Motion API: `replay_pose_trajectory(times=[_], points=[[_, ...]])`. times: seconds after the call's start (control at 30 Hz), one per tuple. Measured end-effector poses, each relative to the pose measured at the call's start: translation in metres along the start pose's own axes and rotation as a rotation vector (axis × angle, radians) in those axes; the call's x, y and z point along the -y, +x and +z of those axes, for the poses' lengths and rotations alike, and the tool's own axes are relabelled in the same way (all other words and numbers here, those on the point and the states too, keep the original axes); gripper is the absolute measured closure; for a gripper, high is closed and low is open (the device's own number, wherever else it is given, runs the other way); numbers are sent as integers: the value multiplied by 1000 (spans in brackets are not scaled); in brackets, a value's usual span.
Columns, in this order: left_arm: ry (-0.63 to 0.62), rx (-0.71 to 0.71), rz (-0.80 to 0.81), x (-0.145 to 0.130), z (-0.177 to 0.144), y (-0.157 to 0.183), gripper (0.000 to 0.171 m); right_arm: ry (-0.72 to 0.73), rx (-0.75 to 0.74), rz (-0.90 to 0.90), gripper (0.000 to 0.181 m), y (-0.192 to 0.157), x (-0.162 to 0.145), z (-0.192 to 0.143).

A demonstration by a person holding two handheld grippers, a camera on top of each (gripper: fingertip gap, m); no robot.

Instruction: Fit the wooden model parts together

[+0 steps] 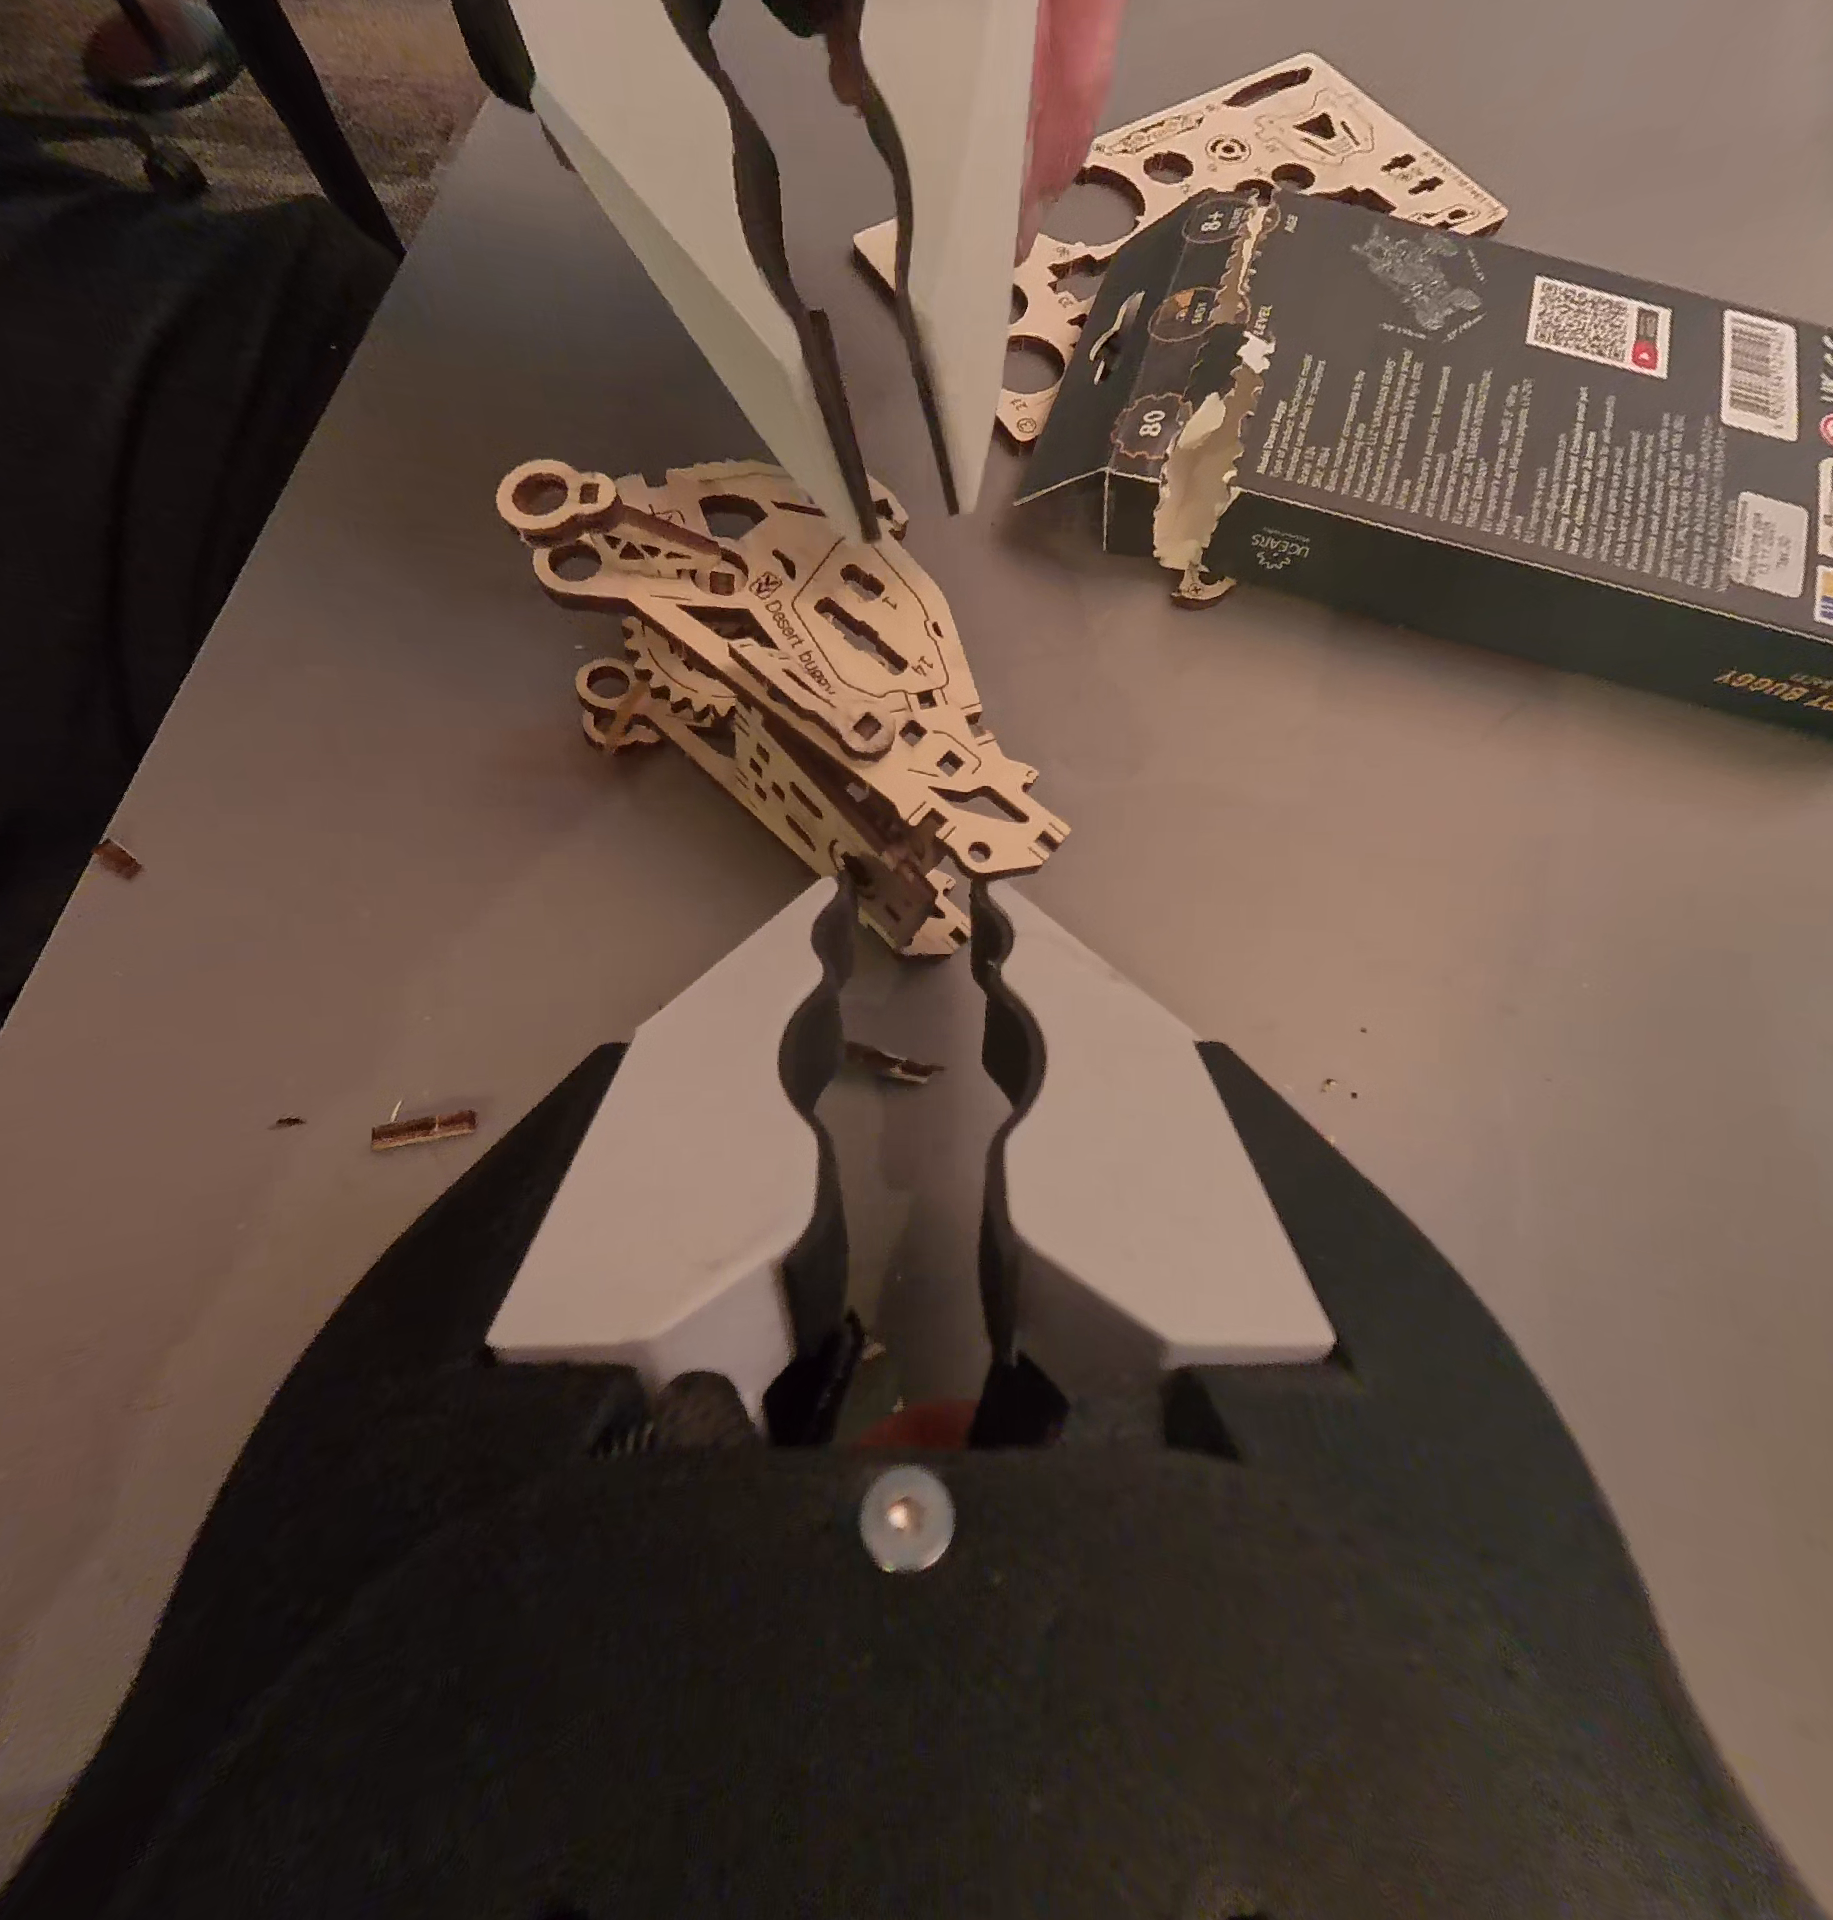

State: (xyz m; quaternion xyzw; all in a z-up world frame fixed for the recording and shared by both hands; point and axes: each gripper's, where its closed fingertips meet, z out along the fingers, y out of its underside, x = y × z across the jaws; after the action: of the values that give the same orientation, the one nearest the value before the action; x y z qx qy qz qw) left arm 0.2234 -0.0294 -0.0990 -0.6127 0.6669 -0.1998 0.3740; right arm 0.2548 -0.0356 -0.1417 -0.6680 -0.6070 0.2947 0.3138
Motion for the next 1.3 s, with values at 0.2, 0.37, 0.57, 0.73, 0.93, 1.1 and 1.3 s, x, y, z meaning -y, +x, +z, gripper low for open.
replay_pose_trajectory(times=[0.2, 0.37, 0.57, 0.73, 0.93, 1.1, 1.3], points=[[-52, -102, 21, 11, 12, -6, 159, 2, -3, -2, 165, 1, 0, 1], [-107, -160, -3, 3, 27, -2, 159, 3, -12, -1, 168, 3, -1, 2], [-98, -181, -9, 5, 29, 2, 164, 3, -20, -7, 171, 3, -1, 2], [-85, -165, 0, 5, 29, -1, 163, 2, -28, -14, 171, 3, -1, 1], [-51, -121, -47, 15, 8, -9, 148, 40, -72, 8, 153, 14, 5, -11], [-22, -112, -110, 22, -9, 19, 111, 94, -63, -1, 144, 13, 16, -13], [-80, 18, -132, 2, -10, 33, 93, 75, -51, -14, 144, 9, 16, -6]])
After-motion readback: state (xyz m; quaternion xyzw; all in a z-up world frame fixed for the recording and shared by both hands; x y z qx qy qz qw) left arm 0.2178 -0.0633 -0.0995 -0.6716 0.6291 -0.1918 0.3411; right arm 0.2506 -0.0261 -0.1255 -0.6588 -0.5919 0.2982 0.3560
